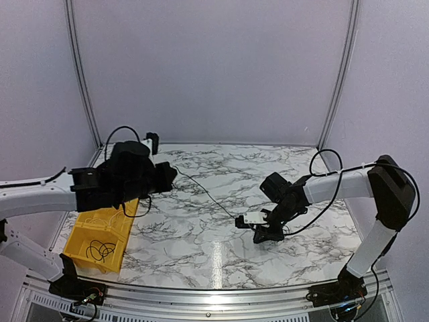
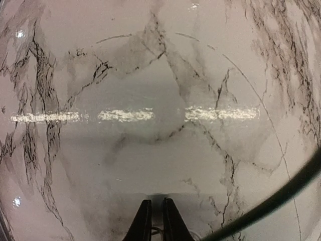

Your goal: Untangle the cables

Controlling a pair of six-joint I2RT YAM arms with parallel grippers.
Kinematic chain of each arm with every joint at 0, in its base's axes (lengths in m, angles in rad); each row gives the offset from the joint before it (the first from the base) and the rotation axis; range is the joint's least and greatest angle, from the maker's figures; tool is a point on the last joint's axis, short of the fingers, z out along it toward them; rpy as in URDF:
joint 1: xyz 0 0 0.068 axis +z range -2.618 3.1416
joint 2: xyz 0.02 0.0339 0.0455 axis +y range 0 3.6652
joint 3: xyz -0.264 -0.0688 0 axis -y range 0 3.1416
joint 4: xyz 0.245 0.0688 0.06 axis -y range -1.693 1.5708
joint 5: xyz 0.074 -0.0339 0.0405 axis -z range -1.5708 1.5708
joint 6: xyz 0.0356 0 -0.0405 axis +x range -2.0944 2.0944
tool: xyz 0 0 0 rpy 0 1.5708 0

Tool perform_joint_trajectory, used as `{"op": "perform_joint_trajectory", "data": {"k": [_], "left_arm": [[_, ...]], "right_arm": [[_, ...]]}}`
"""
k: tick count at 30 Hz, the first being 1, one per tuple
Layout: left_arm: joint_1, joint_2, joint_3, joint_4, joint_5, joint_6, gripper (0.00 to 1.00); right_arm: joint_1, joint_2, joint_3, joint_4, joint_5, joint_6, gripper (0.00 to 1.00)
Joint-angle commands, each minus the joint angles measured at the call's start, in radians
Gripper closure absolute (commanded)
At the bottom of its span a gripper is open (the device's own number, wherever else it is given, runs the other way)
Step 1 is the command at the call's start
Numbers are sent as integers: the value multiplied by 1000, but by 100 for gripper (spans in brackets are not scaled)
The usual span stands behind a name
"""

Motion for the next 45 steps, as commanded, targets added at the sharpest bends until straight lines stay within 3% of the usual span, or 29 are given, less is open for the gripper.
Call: {"op": "perform_joint_trajectory", "data": {"k": [1, 9, 21, 31, 37, 45], "left_arm": [[49, -229, 5, -208, -227, 86, 100], [68, -459, 116, -395, -444, 180, 100], [69, -487, 434, -559, -645, 383, 100], [68, -479, 418, -588, -609, 338, 100], [68, -464, 531, -597, -681, 479, 100], [68, -432, 618, -649, -644, 567, 100]], "right_arm": [[-23, 38, -60, 4, 90, 33, 91], [-113, 35, -60, 31, 61, 75, 93], [-190, 47, -69, 53, 101, 109, 88], [-235, 50, -68, 63, 116, 123, 86], [-251, 58, -66, 66, 127, 129, 84], [-251, 74, -62, 64, 128, 131, 82]]}}
